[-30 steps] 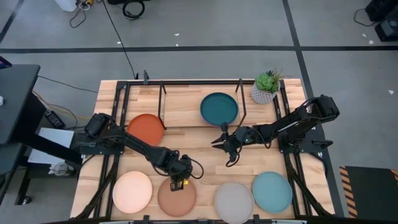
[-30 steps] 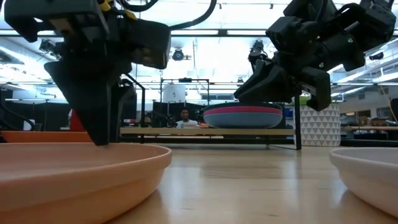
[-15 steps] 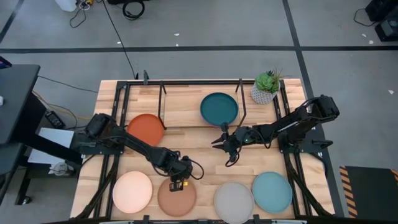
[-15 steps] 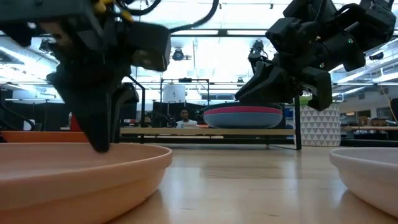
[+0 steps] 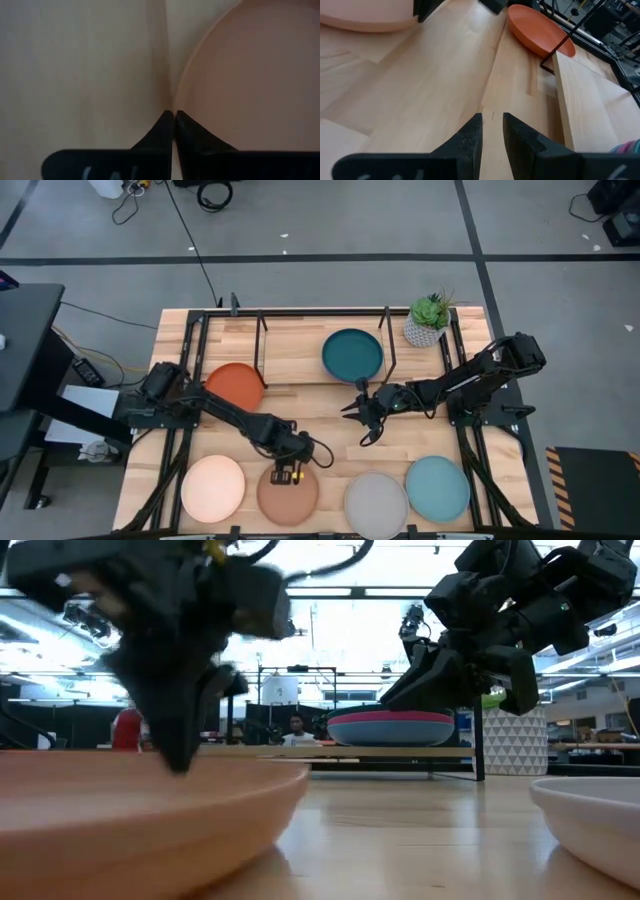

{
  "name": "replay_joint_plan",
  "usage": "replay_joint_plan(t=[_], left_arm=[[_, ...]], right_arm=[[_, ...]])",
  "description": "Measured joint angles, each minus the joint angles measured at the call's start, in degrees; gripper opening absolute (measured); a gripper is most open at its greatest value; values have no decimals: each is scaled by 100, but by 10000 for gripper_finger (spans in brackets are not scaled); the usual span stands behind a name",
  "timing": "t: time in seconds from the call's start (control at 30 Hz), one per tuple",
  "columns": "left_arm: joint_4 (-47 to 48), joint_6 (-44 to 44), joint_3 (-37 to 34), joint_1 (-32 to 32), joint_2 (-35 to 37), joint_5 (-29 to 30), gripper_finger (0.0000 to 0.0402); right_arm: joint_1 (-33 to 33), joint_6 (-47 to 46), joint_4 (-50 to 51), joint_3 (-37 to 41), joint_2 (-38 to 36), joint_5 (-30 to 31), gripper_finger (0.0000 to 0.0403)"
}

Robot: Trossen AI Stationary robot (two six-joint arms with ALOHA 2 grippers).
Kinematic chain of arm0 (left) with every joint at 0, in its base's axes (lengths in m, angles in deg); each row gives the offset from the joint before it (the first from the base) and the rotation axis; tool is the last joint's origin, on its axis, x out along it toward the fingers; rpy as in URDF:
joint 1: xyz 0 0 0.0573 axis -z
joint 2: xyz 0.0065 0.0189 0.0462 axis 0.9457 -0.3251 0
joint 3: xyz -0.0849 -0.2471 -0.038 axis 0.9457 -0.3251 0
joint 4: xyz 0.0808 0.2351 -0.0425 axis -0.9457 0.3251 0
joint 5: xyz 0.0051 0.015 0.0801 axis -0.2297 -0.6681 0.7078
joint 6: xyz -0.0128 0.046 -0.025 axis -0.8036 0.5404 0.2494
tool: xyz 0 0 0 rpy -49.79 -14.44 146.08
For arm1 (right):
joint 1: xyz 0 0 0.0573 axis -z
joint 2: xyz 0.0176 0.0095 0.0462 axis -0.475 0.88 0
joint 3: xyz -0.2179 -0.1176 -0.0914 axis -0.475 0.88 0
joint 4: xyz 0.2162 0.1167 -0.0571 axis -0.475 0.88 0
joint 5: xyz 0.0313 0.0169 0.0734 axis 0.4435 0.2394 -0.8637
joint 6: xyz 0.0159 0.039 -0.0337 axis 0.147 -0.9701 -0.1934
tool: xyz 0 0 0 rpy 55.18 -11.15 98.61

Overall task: Place and stack plates onto a shelf
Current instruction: Put the brown plate on the shelf

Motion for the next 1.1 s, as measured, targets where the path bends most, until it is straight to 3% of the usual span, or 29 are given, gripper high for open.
replay_joint_plan(t=[0.33,0.53,0.7,0.93,1.1], left_arm=[[2357,1762,1542,-870,9,1020,11],[2550,2868,1673,-1898,55,1038,11],[2354,3438,1673,-2616,375,727,11],[2123,3812,1680,-3584,865,692,11],[1795,3765,1682,-4326,808,693,11]], right_arm=[[-60,-170,-202,0,0,-2,82],[-173,-163,-233,2,2,-2,82],[-197,-120,-214,4,0,-2,82],[-197,-127,-214,7,24,-2,82],[-197,-124,-250,7,24,-70,82]])
